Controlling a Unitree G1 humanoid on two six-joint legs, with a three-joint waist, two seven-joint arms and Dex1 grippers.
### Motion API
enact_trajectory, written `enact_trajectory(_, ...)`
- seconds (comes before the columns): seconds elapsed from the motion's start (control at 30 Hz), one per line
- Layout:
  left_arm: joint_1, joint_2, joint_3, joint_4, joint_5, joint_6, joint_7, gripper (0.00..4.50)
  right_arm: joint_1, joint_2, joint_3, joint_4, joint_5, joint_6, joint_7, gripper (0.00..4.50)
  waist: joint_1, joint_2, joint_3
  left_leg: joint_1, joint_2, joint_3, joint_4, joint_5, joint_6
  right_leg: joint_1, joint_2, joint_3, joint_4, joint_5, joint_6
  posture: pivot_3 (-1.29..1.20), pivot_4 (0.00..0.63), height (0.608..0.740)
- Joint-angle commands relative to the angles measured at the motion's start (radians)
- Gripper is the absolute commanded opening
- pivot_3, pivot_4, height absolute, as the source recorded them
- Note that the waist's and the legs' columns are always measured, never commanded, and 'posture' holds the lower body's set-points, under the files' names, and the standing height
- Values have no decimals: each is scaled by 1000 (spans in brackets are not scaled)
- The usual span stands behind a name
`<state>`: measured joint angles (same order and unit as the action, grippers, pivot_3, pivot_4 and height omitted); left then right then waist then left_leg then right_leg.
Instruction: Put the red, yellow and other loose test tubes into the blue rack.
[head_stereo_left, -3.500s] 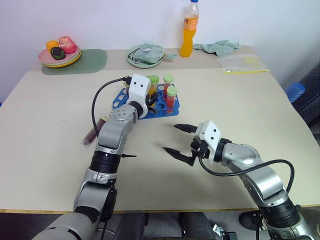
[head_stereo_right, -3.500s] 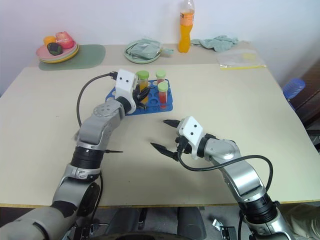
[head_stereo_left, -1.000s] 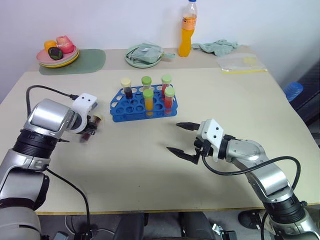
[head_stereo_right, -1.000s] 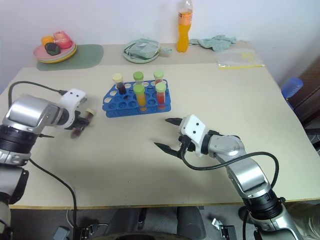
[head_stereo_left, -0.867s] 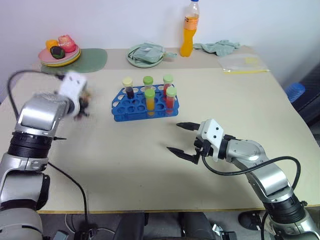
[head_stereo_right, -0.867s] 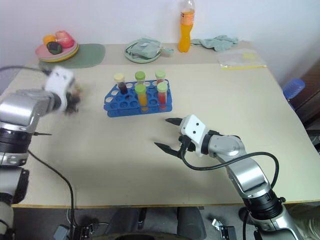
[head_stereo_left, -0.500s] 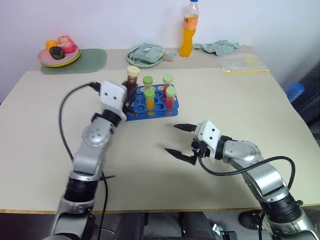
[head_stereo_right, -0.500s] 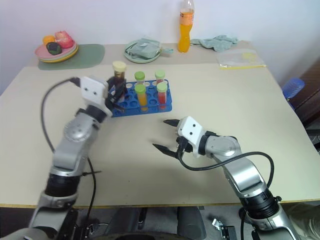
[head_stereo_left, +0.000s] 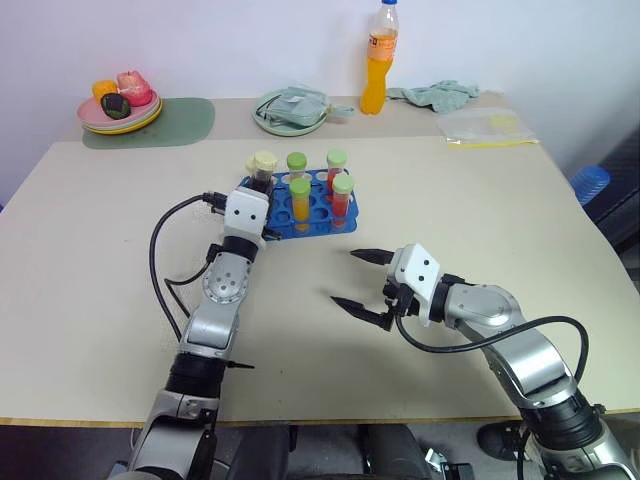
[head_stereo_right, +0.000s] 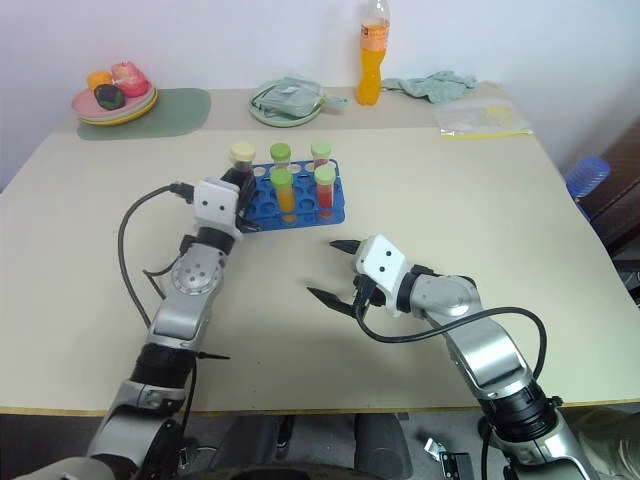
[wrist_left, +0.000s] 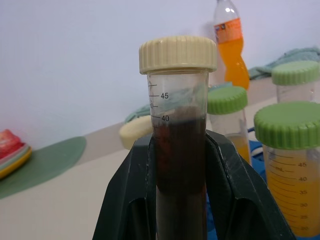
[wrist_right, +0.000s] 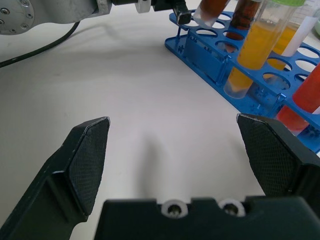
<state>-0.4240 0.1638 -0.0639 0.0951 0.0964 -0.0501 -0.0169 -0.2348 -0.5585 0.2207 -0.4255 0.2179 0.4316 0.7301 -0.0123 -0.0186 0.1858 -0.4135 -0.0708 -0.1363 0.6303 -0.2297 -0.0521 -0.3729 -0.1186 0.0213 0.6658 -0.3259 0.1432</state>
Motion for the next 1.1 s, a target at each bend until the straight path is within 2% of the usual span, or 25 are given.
enact_trajectory(0.03, -17, -22, 14, -15, -23, 39, -11, 767, -10, 13, -8, -28, -2, -21, -7, 4500, 0, 0, 0, 0, 0, 0, 0, 0, 0, 0, 0, 0, 0, 0, 0, 0, 150, 740)
enact_trajectory(0.3, -6, -51, 13, 8, -16, 20, -1, 767, -12, 21, -2, -23, -10, -28, -2, 4500, 0, 0, 0, 0, 0, 0, 0, 0, 0, 0, 0, 0, 0, 0, 0, 0, 150, 740)
enact_trajectory(0.73, -34, -62, 39, 199, -22, -250, -15, 767, -13, 28, 1, -24, -9, -25, 4, 4500, 1, 0, 0, 0, 0, 0, 0, 0, 0, 0, 0, 0, 0, 0, 0, 0, 150, 740)
enact_trajectory(0.77, -31, -63, 42, 202, -31, -258, -22, 1780, -12, 27, -2, -26, -8, -24, 4, 4500, 1, 0, 0, 0, 0, 0, 0, 0, 0, 0, 0, 0, 0, 0, 0, 0, 150, 740)
enact_trajectory(0.8, -28, -65, 46, 202, -40, -262, -26, 2088, -11, 26, -4, -28, -7, -22, 4, 4500, 1, 0, 0, 0, 0, 0, 0, 0, 0, 0, 0, 0, 0, 0, 0, 0, 150, 740)
enact_trajectory(0.93, -18, -69, 58, 199, -40, -276, -14, 4212, -11, 23, -8, -32, -2, -19, 7, 4500, -2, 0, 0, 0, 0, 0, 0, 0, 0, 0, 0, 0, 0, 0, 0, 0, 150, 740)
enact_trajectory(0.97, -15, -68, 62, 194, -42, -276, -13, 4460, -11, 23, -6, -32, -1, -18, 8, 4500, -1, 0, 0, 0, 0, 0, 0, 0, 0, 0, 0, 0, 0, 0, 0, 0, 150, 740)
enact_trajectory(1.1, 4, -65, 69, 158, -47, -268, -16, 4460, -10, 20, -12, -35, 3, -15, 12, 4500, 0, 0, 0, 0, 0, 0, 0, 0, 0, 0, 0, 0, 0, 0, 0, 0, 150, 740)
